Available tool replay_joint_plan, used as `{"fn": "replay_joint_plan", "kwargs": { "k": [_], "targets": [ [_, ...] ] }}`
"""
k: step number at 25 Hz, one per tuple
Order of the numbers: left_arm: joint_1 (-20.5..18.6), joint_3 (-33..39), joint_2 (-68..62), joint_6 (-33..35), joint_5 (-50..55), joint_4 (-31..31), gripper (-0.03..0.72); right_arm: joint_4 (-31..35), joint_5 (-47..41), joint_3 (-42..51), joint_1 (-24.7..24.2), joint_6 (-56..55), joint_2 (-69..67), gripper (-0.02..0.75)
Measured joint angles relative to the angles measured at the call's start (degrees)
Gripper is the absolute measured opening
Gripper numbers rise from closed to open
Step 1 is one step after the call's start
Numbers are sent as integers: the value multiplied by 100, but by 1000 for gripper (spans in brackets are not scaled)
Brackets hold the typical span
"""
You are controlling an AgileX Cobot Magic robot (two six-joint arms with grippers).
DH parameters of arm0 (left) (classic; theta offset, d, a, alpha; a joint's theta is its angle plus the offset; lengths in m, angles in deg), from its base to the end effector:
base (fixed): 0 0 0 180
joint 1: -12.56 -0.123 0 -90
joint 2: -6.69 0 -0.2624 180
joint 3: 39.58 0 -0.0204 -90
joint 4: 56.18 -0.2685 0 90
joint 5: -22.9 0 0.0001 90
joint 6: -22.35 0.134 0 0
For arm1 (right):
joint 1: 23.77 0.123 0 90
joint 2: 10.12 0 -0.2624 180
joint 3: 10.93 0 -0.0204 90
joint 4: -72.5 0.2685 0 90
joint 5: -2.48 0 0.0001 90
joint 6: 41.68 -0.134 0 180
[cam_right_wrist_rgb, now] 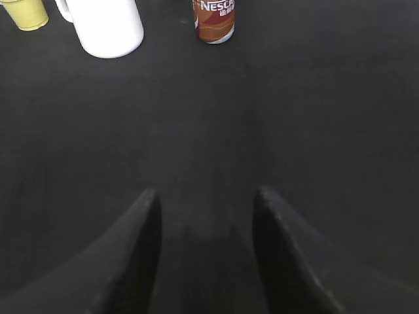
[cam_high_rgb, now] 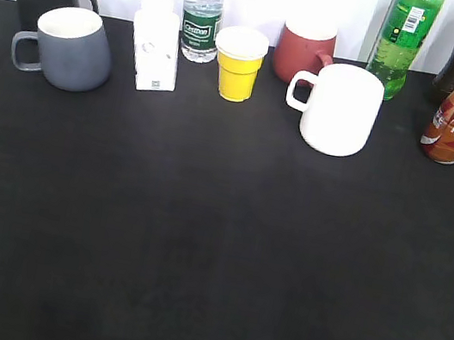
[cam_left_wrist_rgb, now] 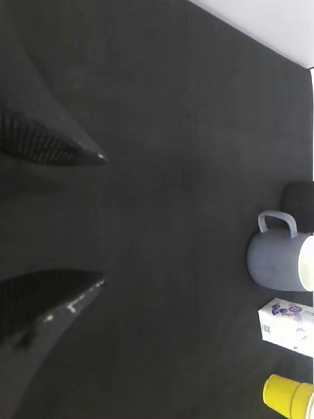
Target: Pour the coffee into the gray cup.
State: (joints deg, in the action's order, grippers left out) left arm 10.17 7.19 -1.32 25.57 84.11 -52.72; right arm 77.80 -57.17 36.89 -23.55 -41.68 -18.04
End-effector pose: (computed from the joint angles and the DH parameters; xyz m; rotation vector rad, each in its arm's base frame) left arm 0.0683 -0.0042 0.2724 0.0187 2.0229 -0.0100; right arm 0.0712 0.0110 0.2700 -0.0076 2.0123 0.1126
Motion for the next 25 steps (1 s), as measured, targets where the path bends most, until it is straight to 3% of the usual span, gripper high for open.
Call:
{"fn": "replay_joint_plan", "kwargs": {
  "k": [12, 16, 19, 21, 25],
  "targets": [
    [0, -52, 0, 0, -83, 5, 388, 0, 0, 0, 0, 0, 0, 371],
    [0, -151, -69, 0, -1952, 60, 392, 0, 0, 0, 0, 0, 0, 371],
    [0, 51, -706, 0, -3142, 157, 454, 0, 0, 0, 0, 0, 0, 371],
    [0, 411, -1251, 0, -4482, 301, 489, 0, 0, 0, 0, 0, 0, 371],
    [0, 1285, -2571, 0, -6518, 373, 487, 0, 0, 0, 0, 0, 0, 371]
  ]
}}
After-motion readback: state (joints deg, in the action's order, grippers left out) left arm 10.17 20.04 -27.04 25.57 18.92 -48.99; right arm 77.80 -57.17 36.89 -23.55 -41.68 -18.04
